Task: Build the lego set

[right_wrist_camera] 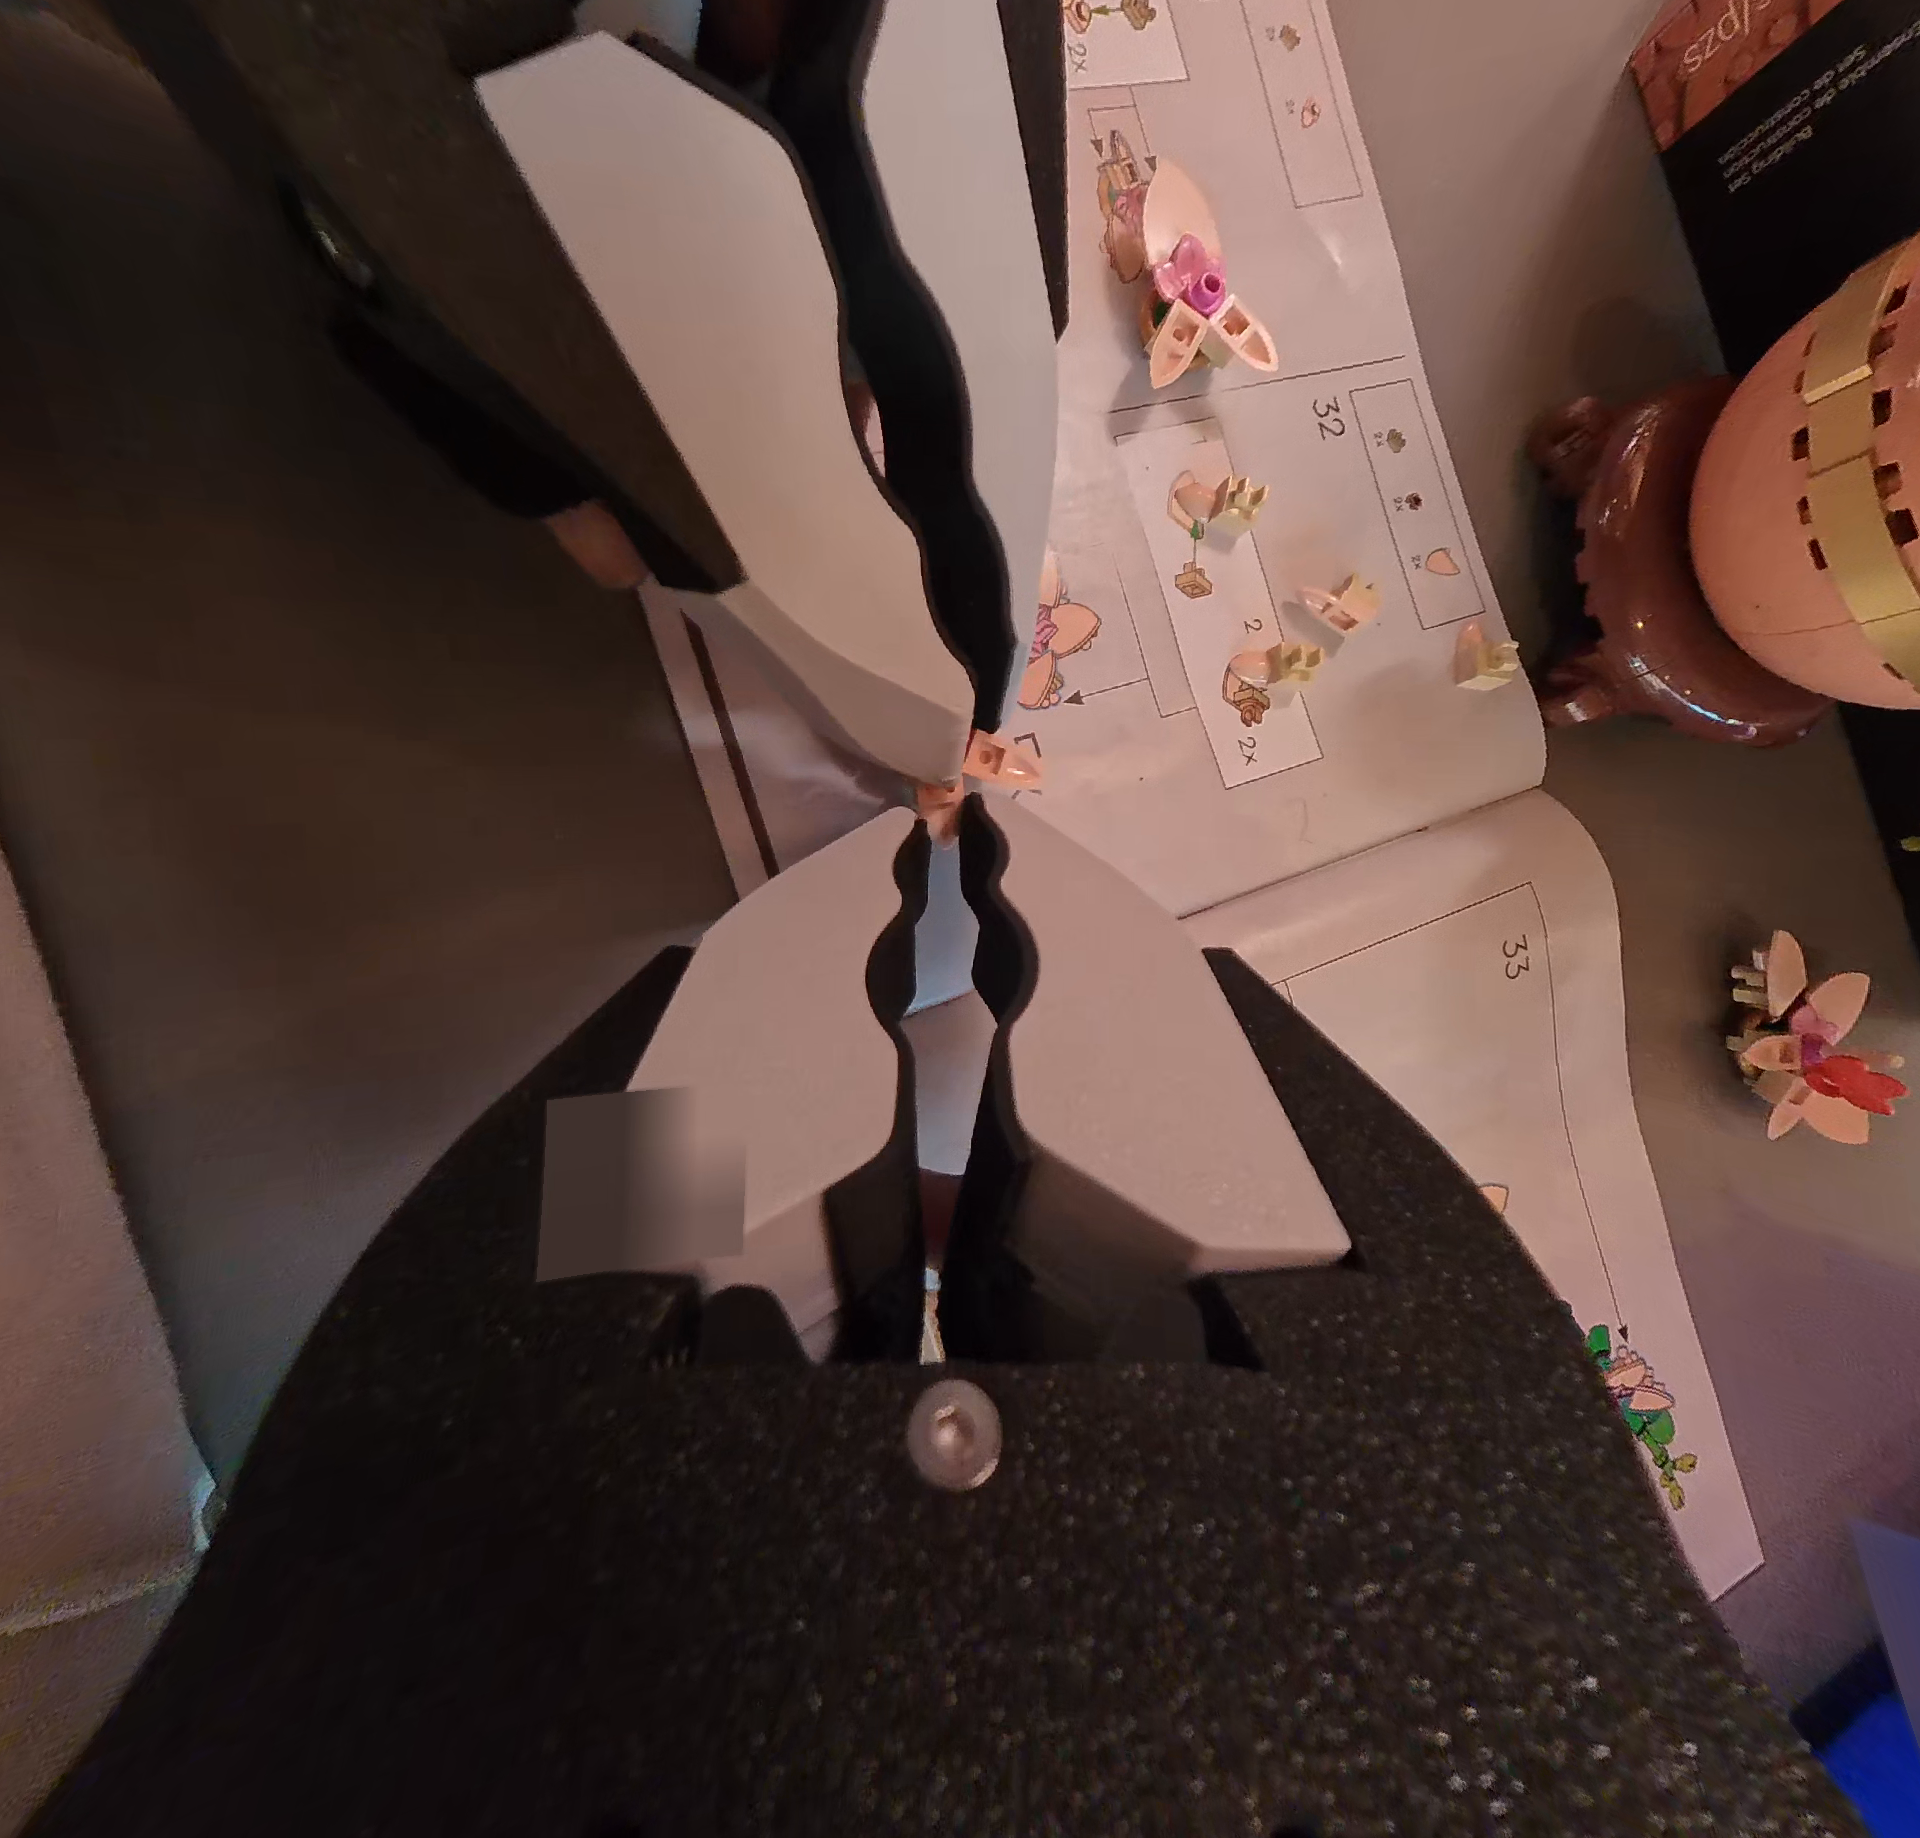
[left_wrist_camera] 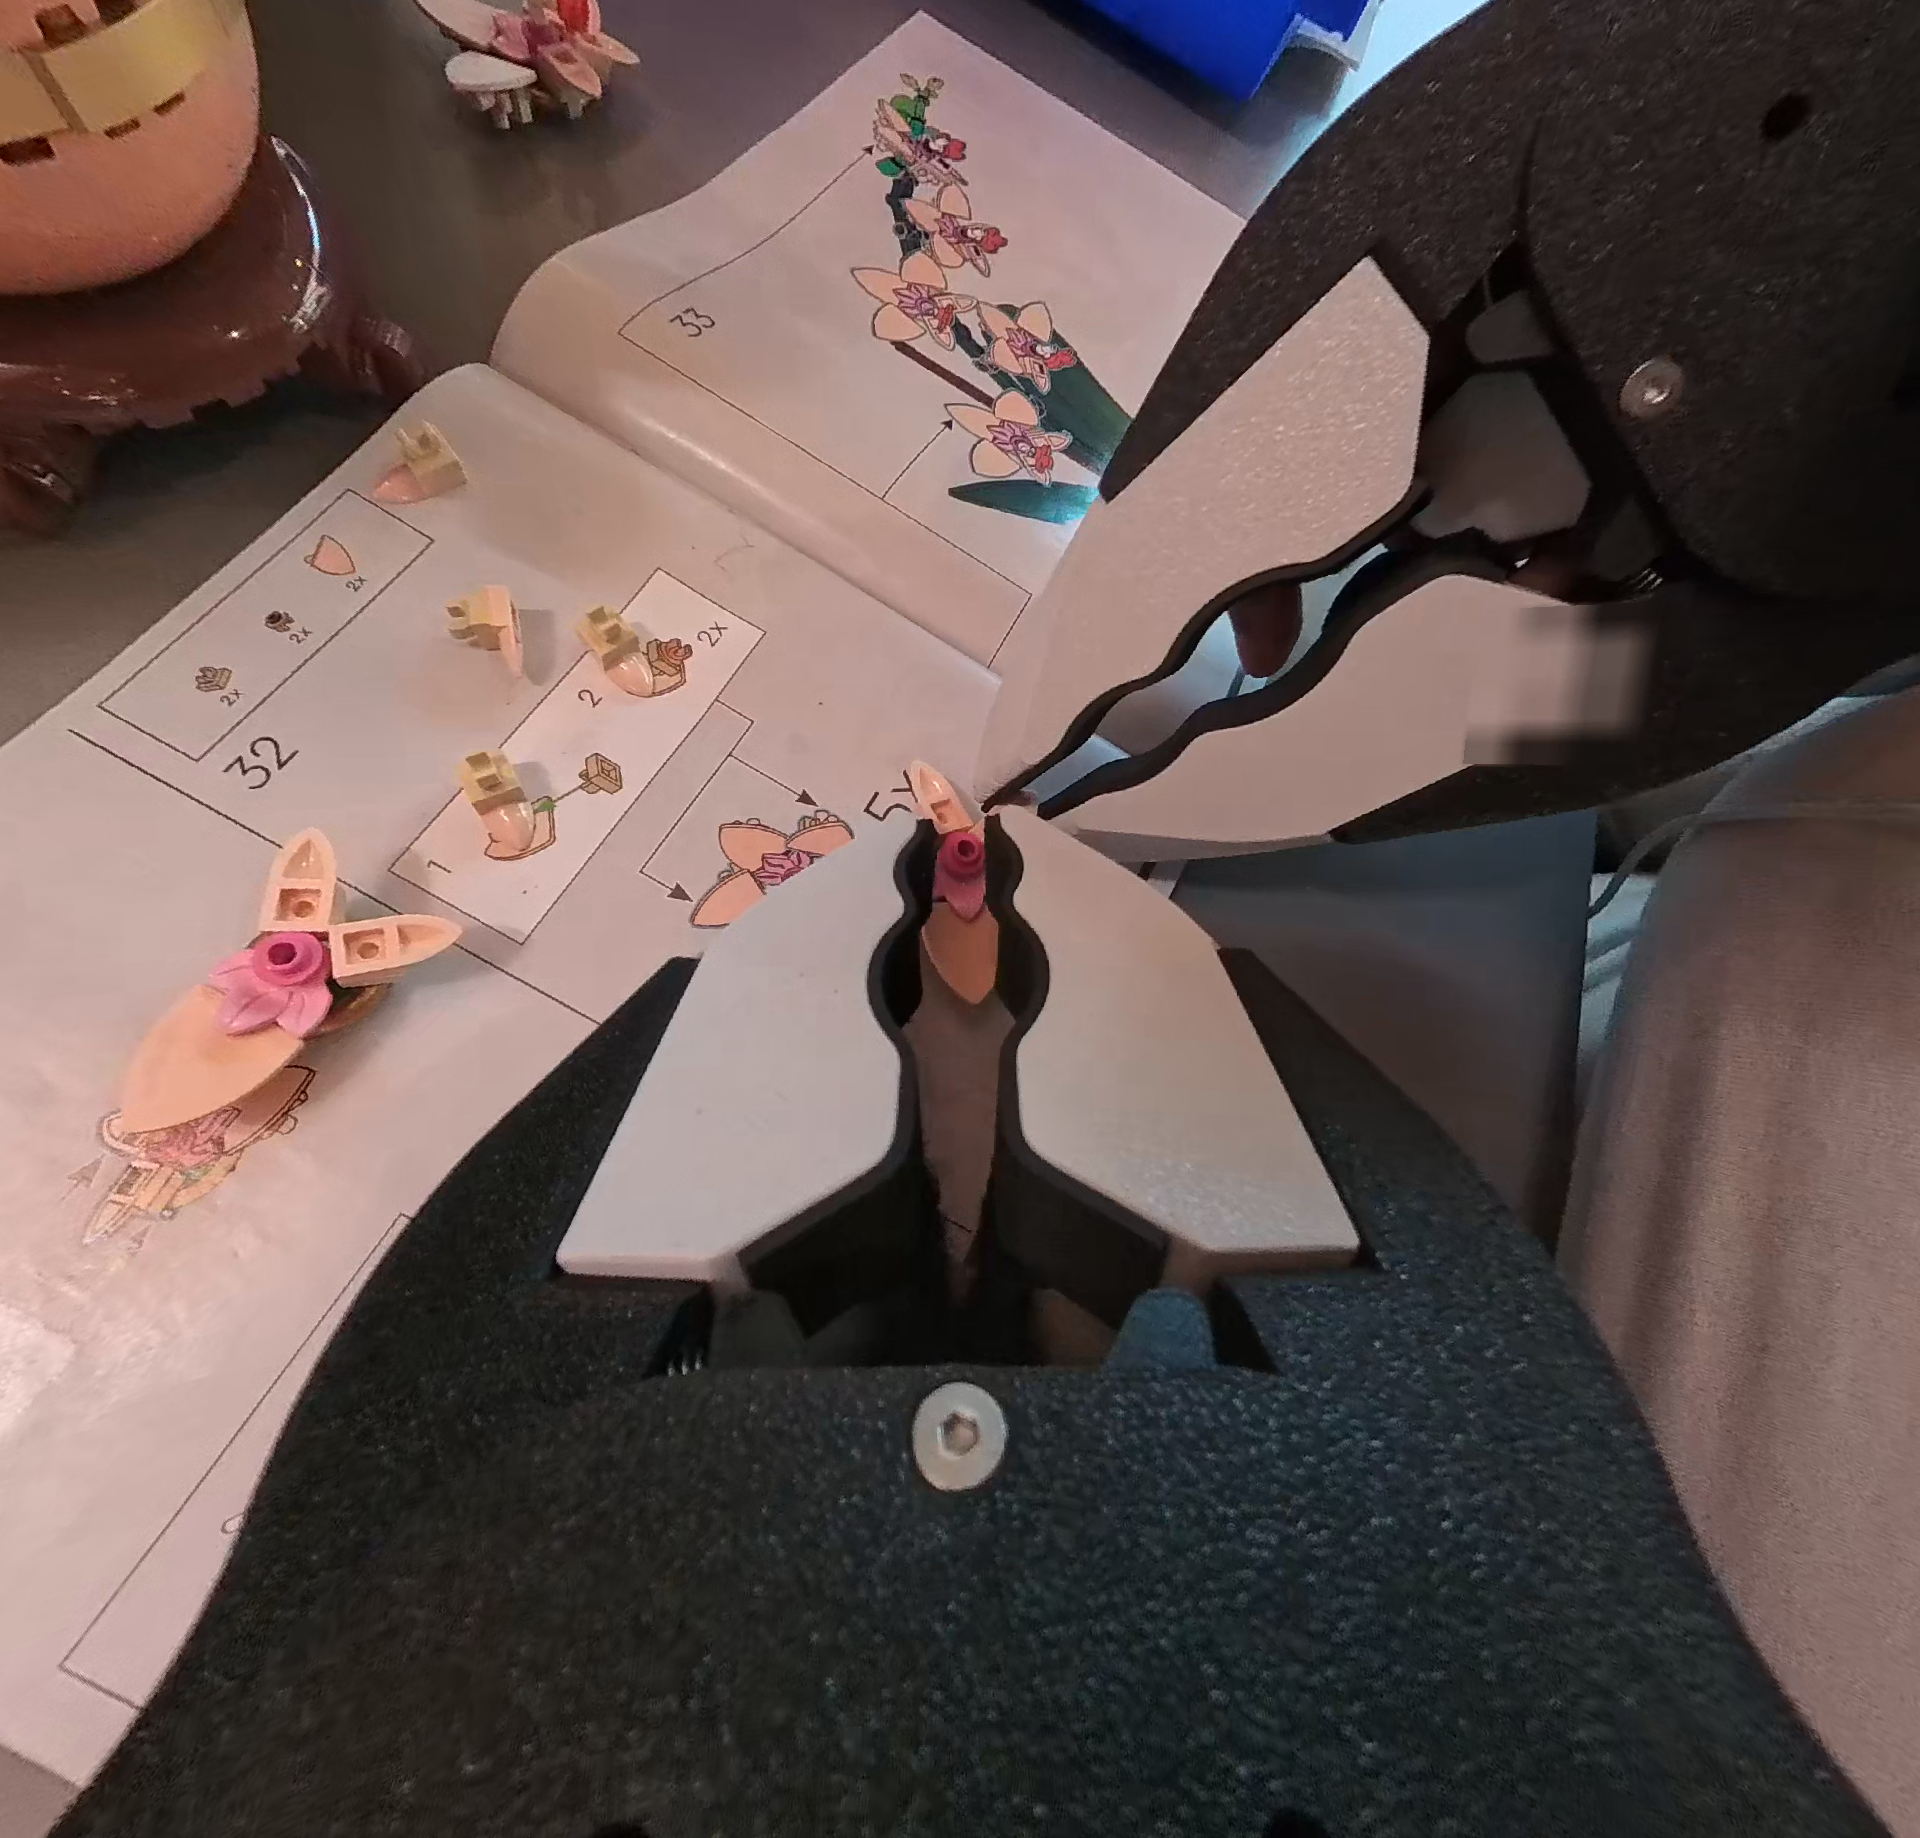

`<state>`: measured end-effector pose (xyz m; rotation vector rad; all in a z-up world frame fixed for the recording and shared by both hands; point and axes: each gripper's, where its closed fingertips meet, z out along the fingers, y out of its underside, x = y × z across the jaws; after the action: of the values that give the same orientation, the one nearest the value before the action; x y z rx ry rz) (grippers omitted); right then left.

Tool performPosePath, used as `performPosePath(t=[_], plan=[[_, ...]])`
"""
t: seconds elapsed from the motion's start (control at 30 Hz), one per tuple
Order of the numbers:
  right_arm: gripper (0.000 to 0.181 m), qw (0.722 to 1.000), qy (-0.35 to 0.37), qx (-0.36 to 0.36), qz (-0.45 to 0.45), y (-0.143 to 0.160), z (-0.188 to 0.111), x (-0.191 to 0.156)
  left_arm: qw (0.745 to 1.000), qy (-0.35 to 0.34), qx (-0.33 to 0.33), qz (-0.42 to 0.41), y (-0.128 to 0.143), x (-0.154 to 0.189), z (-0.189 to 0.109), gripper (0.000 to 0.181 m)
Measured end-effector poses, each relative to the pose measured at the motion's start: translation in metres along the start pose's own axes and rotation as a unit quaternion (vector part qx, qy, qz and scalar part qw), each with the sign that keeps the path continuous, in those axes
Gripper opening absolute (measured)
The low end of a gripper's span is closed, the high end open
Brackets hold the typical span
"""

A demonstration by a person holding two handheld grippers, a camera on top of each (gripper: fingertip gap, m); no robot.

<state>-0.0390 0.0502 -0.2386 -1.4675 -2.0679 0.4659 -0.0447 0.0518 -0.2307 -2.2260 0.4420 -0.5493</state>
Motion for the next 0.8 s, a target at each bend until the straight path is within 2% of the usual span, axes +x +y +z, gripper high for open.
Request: performPosePath(t=[0.8], plan=[[0.005, 1.0, 0.001, 0.028, -0.008, -0.0005, -0.0026, 0.0001, 0.999, -0.006, -0.009, -0.038, 0.0022, -0.0005, 0.001, 0.01]])
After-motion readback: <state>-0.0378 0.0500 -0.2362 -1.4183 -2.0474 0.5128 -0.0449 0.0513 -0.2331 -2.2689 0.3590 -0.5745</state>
